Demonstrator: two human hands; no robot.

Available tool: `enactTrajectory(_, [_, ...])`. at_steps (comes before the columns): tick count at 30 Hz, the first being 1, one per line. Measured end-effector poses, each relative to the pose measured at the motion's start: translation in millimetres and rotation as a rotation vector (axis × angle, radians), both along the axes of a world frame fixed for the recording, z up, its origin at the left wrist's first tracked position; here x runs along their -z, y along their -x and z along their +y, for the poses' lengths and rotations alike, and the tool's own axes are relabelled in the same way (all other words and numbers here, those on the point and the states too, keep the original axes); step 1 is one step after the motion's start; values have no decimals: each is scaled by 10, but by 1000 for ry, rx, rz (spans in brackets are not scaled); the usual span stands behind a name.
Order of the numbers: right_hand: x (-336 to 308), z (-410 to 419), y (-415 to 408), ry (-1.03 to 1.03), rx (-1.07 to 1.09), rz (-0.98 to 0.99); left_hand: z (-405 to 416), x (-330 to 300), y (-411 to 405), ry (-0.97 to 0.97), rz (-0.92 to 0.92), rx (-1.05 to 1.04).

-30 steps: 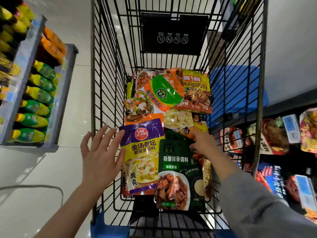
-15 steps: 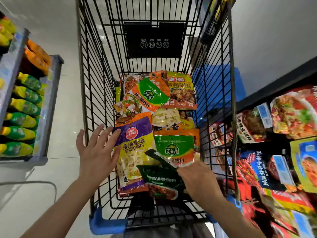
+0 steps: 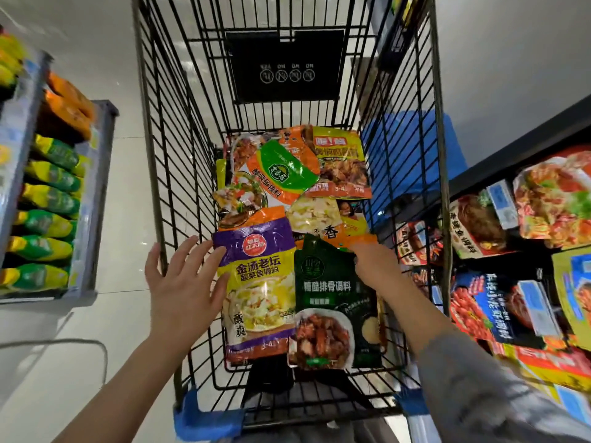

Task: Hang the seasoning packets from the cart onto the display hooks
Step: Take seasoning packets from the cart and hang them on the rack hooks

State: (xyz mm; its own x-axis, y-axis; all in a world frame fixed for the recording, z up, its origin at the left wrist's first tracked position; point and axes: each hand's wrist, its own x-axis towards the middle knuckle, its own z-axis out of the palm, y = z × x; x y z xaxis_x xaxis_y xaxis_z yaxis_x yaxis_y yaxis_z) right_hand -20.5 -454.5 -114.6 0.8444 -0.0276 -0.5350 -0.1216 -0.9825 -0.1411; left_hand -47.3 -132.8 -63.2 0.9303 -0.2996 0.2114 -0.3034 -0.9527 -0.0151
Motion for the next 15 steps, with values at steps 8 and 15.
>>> enactTrajectory(8, [404, -110, -296, -56, 2, 149, 9, 36, 7, -2, -5, -13])
enactTrajectory(15, [47, -56, -41, -222, 123, 10, -347, 67, -86, -22, 116, 319])
